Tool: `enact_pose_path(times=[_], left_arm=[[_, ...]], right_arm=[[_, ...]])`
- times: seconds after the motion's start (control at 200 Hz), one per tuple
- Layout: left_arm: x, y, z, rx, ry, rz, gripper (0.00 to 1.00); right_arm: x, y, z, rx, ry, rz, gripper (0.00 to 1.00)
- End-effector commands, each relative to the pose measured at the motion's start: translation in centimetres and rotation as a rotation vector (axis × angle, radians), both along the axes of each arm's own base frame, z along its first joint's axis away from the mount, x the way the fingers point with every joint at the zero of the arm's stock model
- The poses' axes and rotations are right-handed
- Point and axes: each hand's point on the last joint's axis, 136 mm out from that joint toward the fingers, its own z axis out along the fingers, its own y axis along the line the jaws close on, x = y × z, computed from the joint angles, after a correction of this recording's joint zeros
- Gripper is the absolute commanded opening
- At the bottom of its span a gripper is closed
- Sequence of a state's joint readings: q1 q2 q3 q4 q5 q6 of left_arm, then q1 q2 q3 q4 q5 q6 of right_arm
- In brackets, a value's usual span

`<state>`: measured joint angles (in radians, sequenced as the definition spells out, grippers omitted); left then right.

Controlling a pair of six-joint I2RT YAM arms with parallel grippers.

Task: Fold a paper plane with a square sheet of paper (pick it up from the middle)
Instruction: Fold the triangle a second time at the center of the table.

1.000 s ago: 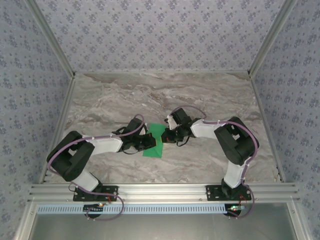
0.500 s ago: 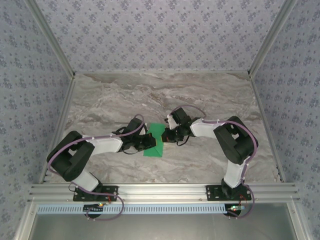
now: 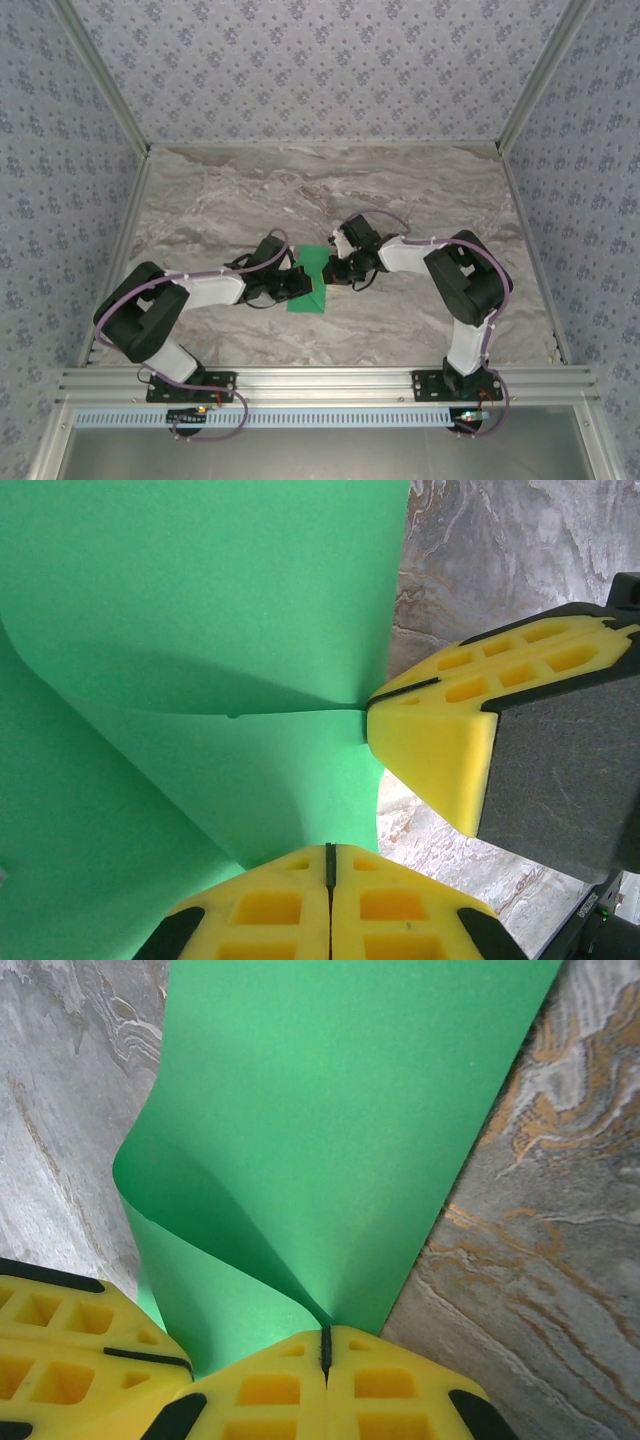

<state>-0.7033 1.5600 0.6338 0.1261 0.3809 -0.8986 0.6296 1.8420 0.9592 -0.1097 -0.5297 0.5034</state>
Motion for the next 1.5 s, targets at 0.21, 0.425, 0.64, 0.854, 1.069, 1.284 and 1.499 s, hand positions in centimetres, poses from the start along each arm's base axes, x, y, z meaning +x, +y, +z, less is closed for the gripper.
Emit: enact_pose_path(times=[0.21, 0.425, 0.64, 0.854, 1.069, 1.284, 1.499], left_arm=[[-0.5, -0.2, -0.8, 0.015, 0.011, -0.034, 0.07], [-0.5, 0.0, -1.8, 0.033, 0.028, -0.024, 0.07], [-0.7, 0.5, -2.4, 0.056, 0.042, -0.006, 0.07], [-0.8, 0.7, -2.5, 0.063, 0.048, 0.000, 0.07], [0.1, 0.3, 0.1, 0.024, -0.024, 0.002, 0.07], [0.8, 1.4, 0.7, 0.030, -0.050, 0.049, 0.09], [-0.3, 2.4, 0.0, 0.034, -0.023, 0.077, 0.09]], right_arm=[[0.3, -0.9, -1.5, -0.068, 0.023, -0.013, 0.04], [0.2, -1.1, -1.8, -0.082, 0.030, -0.016, 0.04], [0.2, -1.3, -2.0, -0.093, 0.033, -0.016, 0.04], [0.3, -1.1, -1.8, -0.089, 0.030, -0.010, 0.04], [0.5, -0.5, -0.3, -0.057, -0.005, 0.028, 0.03], [0.5, 0.3, 1.9, -0.006, -0.060, 0.091, 0.03], [0.3, 1.2, 2.2, 0.008, -0.060, 0.139, 0.03]])
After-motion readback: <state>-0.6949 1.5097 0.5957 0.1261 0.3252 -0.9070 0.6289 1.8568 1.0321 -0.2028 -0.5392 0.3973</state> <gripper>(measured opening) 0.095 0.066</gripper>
